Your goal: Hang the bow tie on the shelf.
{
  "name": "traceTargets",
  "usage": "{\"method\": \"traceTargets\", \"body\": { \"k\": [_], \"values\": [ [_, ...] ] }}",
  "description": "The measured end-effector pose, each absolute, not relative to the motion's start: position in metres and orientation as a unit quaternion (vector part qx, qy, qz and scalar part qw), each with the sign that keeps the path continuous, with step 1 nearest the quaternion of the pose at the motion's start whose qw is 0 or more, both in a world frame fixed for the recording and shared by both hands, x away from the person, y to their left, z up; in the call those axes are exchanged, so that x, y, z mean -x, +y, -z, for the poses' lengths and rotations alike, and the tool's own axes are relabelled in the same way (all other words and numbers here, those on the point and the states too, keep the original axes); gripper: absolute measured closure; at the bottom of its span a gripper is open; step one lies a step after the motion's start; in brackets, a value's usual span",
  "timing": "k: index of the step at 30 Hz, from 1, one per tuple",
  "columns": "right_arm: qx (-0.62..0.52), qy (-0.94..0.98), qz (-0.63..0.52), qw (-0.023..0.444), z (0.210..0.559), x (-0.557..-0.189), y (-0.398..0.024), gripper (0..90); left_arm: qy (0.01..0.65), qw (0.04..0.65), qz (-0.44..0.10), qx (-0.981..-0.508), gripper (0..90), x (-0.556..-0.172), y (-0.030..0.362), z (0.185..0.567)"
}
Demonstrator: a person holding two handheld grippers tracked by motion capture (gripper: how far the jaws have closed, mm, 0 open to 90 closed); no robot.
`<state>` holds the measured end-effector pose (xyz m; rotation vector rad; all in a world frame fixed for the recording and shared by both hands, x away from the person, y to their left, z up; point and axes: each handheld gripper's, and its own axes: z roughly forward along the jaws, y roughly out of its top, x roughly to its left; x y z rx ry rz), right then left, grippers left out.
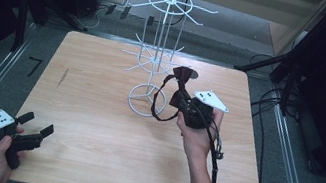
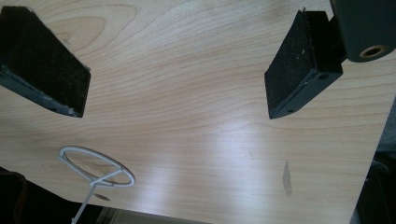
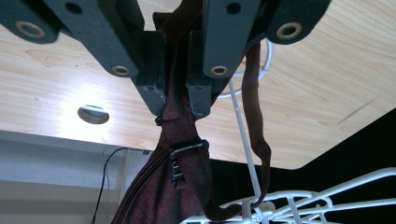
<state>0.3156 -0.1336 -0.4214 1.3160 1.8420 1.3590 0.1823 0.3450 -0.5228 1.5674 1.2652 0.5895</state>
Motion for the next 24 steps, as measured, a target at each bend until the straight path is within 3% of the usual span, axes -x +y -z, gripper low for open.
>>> {"method": "traceTargets", "body": {
  "k": [24],
  "values": [
    [-0.494,0.688,-0.483,0.222,0.44,-0.33,-0.12,81.7,0.522,0.498,-0.244,-0.648,7.6,-0.182,0.345,0.523]
  ]
}}
